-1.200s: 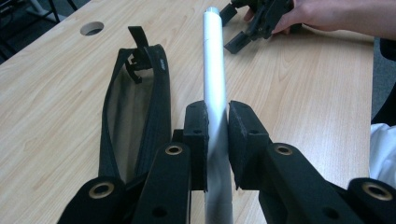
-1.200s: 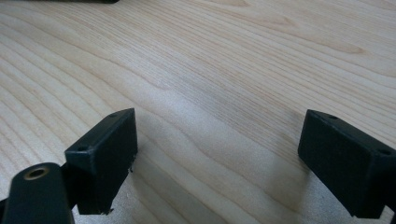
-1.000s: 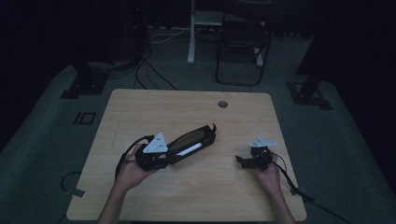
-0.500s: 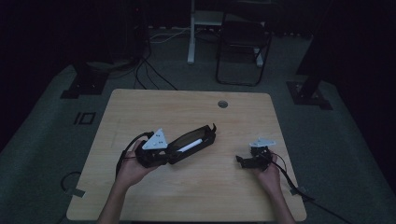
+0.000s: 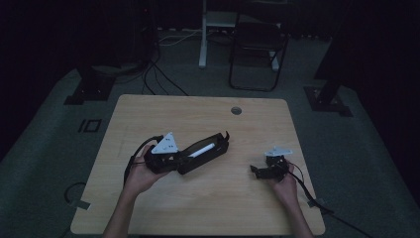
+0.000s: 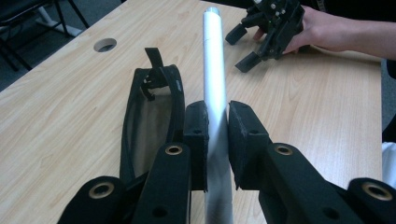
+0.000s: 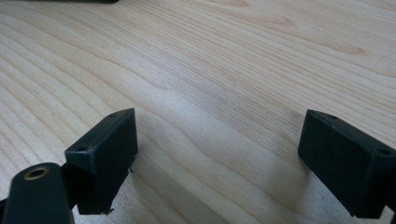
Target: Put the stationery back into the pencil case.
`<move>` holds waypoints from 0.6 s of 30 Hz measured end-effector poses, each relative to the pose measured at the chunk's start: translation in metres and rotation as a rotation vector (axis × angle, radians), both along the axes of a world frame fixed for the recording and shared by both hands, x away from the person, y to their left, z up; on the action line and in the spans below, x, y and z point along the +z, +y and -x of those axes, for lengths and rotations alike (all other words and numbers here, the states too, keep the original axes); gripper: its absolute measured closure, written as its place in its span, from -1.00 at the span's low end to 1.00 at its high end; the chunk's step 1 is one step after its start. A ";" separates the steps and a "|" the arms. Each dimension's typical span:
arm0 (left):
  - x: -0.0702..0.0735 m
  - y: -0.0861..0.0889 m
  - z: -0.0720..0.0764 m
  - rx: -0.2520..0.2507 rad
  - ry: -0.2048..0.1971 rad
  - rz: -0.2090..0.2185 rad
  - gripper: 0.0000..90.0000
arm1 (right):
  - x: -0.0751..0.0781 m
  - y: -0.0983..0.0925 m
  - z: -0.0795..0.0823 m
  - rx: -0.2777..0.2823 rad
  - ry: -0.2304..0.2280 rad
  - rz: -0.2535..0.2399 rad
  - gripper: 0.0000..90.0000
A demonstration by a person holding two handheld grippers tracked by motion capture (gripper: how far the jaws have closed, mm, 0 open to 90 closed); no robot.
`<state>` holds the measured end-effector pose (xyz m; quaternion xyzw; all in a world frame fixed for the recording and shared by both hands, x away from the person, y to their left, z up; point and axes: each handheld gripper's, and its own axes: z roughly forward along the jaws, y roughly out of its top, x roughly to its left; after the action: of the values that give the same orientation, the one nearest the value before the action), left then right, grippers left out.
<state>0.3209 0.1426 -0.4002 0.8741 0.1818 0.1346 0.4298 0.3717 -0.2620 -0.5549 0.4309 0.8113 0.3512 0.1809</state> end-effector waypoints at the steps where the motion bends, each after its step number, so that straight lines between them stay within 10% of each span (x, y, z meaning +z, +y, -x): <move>1: 0.000 0.000 0.000 0.004 0.004 0.002 0.75 | 0.000 0.000 0.000 0.000 0.000 0.000 -0.73; 18: -0.001 0.001 -0.009 0.016 0.013 0.000 0.75 | 0.000 0.000 0.000 0.000 0.000 0.000 -0.73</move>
<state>0.3298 0.1433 -0.4017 0.8736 0.1916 0.1323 0.4273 0.3717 -0.2620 -0.5549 0.4308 0.8114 0.3512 0.1810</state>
